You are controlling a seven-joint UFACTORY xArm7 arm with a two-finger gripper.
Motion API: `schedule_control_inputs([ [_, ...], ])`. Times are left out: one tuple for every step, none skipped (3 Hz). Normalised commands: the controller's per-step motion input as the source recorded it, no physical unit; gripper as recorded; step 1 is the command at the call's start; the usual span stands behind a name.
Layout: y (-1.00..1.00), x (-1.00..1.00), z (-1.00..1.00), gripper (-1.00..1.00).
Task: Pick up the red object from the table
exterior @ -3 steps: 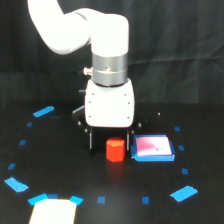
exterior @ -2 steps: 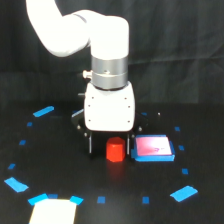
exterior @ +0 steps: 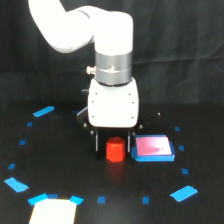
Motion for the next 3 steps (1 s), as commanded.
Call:
schedule_control_inputs([
  [-0.15, -0.08, -0.39, 0.71],
  [-0.48, -0.17, -0.43, 0.88],
  [0.09, -0.05, -0.42, 0.79],
])
